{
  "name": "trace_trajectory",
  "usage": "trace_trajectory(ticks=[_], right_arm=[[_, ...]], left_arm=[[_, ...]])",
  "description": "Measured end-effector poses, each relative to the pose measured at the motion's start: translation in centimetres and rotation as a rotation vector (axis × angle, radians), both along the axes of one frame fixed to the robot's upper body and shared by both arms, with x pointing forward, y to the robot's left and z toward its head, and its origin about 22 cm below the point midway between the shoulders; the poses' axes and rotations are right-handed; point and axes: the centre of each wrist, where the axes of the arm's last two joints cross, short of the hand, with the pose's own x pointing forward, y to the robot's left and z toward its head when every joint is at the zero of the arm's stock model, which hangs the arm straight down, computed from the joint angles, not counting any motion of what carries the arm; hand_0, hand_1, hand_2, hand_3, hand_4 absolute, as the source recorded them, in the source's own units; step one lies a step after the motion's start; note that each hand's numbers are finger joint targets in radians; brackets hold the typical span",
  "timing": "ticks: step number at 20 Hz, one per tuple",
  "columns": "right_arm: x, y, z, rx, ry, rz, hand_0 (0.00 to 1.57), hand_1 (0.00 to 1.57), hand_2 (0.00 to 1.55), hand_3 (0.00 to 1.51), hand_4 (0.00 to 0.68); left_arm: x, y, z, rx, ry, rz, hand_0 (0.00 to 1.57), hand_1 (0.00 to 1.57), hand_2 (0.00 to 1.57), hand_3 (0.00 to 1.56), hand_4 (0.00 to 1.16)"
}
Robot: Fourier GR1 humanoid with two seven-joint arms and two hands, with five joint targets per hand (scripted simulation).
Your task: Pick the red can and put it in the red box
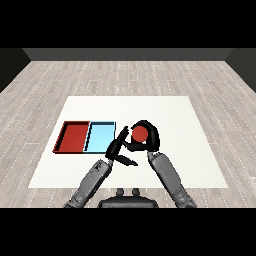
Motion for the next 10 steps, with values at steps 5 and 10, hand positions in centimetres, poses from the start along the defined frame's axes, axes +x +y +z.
trace_trajectory(ticks=[5,10], right_arm=[[-0.4,1.1,0.1,0.003,-0.010,0.025,1.57,1.57,1.48,1.41,0.629],[-0.5,2.1,0.1,-0.003,-0.022,0.030,1.57,1.57,1.48,1.40,0.644]], left_arm=[[0.1,-1.3,0.1,-0.004,0.025,-0.015,0.00,0.00,0.00,0.00,0.00],[0.4,-1.0,0.1,-0.006,0.016,-0.015,0.00,0.00,0.00,0.00,0.00]])
